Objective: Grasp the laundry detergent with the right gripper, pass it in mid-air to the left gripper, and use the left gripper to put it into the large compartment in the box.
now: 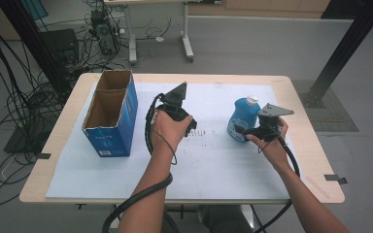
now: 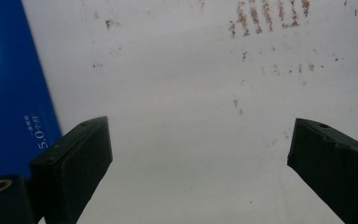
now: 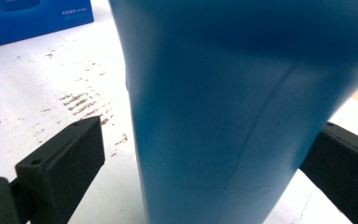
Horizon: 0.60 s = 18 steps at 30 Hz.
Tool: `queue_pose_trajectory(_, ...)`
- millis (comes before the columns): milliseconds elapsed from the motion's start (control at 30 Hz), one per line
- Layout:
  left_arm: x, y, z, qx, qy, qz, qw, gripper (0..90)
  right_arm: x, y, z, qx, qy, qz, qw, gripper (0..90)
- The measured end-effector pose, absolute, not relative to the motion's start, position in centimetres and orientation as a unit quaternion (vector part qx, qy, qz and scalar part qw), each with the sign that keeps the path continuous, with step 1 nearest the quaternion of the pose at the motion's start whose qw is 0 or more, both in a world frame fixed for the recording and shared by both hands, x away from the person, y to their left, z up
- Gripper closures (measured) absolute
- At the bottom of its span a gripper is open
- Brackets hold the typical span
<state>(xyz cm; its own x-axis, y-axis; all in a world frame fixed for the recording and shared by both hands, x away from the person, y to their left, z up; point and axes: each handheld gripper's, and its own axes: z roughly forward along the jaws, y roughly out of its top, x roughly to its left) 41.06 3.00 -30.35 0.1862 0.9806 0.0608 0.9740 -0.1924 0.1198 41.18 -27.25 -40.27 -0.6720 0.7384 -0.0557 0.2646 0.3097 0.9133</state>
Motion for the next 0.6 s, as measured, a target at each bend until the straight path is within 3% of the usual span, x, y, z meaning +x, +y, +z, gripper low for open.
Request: queue_pose_trajectory(600,41.04,2.97,-30.22,0.77,0.634,0.065,0.028,6.6,41.23,-27.28,-40.29,0.322,0.774,0.488,0.244,2.5)
